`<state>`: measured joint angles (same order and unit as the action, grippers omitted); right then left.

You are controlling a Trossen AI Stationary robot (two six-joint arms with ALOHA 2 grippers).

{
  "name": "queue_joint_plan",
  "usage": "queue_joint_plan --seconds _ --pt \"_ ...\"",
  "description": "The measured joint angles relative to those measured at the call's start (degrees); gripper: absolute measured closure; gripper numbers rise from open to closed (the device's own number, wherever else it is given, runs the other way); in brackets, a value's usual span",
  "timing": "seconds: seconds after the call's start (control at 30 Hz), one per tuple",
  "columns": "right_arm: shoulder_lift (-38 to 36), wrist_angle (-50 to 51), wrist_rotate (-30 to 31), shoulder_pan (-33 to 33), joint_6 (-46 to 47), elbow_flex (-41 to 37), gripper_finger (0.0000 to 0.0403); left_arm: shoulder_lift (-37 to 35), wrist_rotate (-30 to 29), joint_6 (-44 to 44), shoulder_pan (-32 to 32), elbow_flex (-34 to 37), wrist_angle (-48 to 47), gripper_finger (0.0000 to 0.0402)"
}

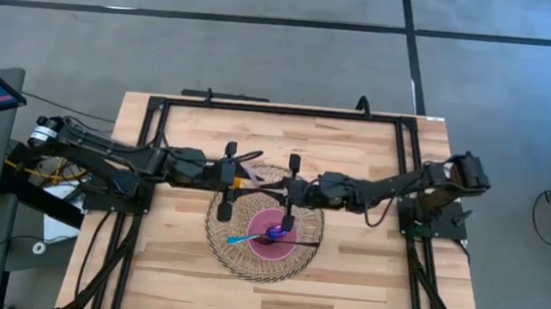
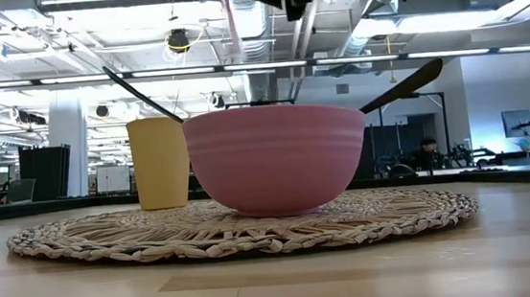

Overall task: Pick & Place Utensil
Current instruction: Put the pink straw into the yellow cup on the brown mat

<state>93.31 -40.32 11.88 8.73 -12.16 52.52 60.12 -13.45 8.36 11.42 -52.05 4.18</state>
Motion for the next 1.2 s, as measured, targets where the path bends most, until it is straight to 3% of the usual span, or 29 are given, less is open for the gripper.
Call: queue_joint_plan --seconds 0.2,0.47,0.7,0.87,1.1,1.2 --pt "0.8 0.4 0.0 -0.3 -0.4 1.5 0.0396 0.0 0.0 0.0 0.2 0.0 0.0 0.0303" --pt "0.5 3.0 0.1 -0.6 -0.6 1.5 0.036 0.0 0.0 0.0 0.2 0.0 -0.3 0.0392" --pt "0.5 5.8 0.2 -0.4 -1.5 1.5 0.0318 0.0 0.0 -0.2 0.2 0.0 -0.4 0.0395" --pt "0.5 7.6 0.2 0.0 -0.9 1.5 0.029 0.0 -0.3 -3.4 0.2 0.0 -5.6 0.0394" --pt "0.5 14.5 3.2 -0.3 5.6 1.4 0.0251 -1.1 -0.8 -8.6 0.2 0.0 -12.4 0.0395" --pt "0.5 16.1 3.4 -0.3 7.8 1.4 0.0235 -2.5 -4.2 -8.6 0.2 0.0 -14.3 0.0395"
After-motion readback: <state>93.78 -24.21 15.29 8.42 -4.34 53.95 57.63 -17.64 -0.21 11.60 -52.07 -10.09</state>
